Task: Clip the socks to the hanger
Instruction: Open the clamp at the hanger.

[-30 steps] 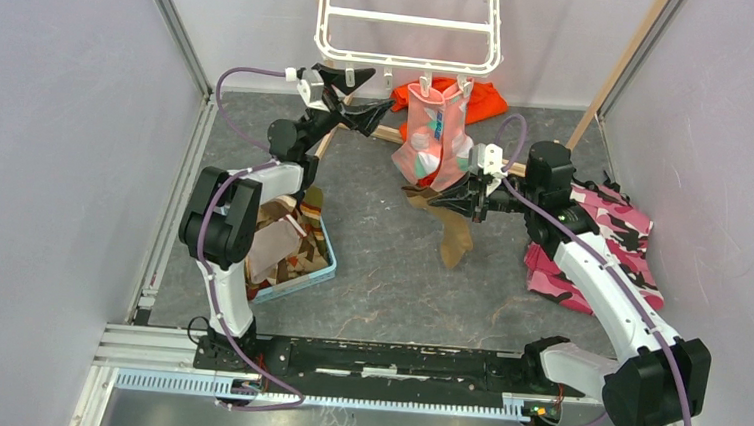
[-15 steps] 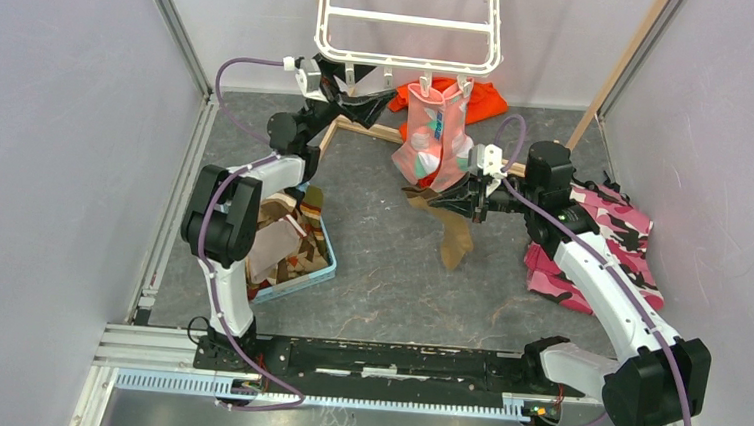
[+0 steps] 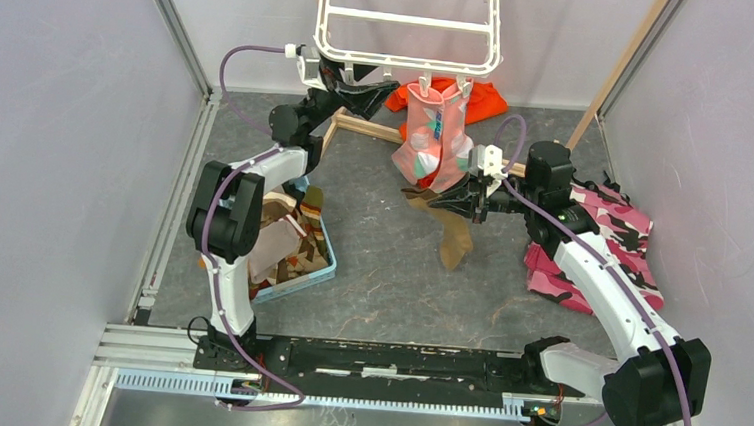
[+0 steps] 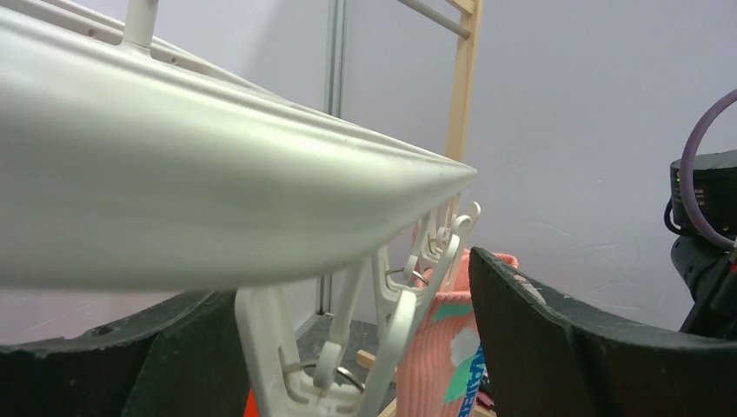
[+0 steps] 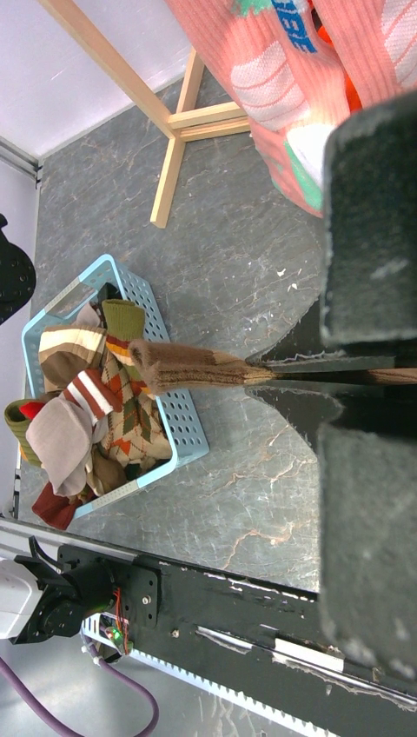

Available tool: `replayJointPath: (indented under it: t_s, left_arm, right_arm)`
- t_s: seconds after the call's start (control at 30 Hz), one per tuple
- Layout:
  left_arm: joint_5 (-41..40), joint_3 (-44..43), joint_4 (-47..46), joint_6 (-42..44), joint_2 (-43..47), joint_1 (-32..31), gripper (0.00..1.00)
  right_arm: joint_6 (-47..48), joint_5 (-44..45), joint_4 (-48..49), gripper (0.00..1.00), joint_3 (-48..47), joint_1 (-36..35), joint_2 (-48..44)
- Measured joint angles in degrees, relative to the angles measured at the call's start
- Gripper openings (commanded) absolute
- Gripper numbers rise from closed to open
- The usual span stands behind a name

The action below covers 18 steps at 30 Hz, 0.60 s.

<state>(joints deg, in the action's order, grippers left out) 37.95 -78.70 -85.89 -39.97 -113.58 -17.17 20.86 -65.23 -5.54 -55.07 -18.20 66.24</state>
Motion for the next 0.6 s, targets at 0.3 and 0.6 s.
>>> replayJointPath:
  t_s: [0.3, 0.6]
  left_arm:
    - [1.92, -2.01, 0.02, -2.69, -0.76, -0.04, 0.83]
    - [2.84, -3.02, 0.00, -3.74, -1.03, -0.04, 0.76]
  right_arm:
    - [0.00, -0.26, 0.02, 0.00, 0.00, 0.00, 0.00]
    - [-0.02, -0.26, 0.02, 0.00, 0.00, 0.00, 0.00]
